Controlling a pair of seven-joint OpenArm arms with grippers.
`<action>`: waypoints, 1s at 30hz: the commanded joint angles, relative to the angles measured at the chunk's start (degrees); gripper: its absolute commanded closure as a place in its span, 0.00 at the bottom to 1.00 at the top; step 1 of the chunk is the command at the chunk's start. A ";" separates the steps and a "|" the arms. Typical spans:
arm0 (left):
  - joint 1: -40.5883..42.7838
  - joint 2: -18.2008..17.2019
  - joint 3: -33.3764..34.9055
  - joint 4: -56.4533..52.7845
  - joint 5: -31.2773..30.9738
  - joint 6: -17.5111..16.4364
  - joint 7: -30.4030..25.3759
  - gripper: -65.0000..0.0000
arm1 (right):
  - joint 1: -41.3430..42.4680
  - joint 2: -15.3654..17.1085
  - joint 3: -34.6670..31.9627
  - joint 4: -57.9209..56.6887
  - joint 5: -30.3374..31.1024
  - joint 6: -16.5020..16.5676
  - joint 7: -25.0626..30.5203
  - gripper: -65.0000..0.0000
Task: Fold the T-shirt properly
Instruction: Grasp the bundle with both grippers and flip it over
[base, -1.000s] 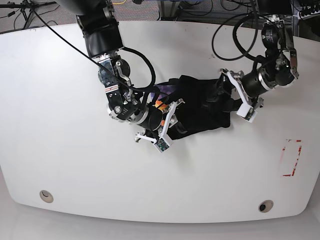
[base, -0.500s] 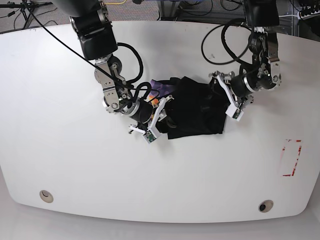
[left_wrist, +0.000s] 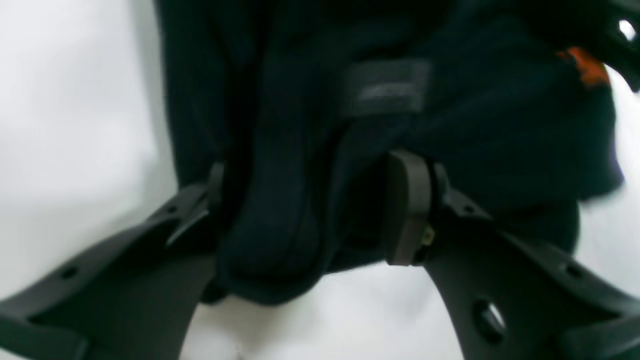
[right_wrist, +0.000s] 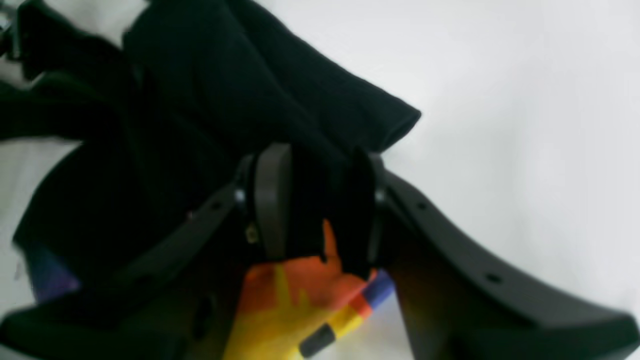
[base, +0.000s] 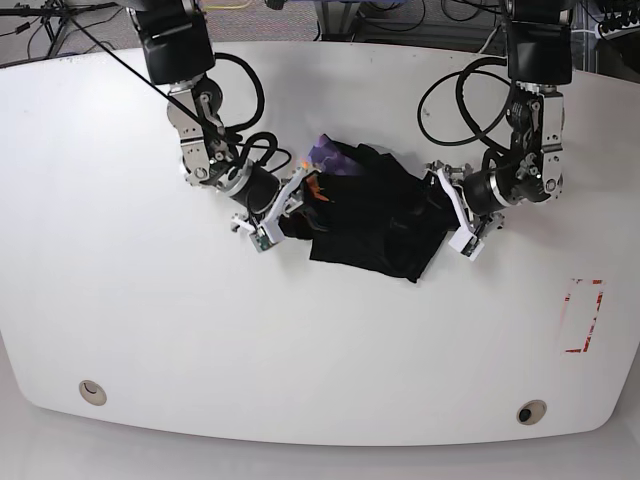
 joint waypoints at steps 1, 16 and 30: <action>-2.46 -0.79 0.61 0.27 2.44 1.85 1.12 0.46 | -3.00 0.65 0.19 2.12 -2.27 -0.92 -3.35 0.70; -11.69 -0.88 8.96 2.38 1.82 1.06 1.21 0.46 | -12.94 -2.86 0.54 18.65 -2.71 -1.88 -7.13 0.70; -8.70 -2.90 -2.73 23.48 1.82 -2.68 9.65 0.46 | -7.84 -5.32 -0.78 32.98 -2.71 -4.70 -21.90 0.70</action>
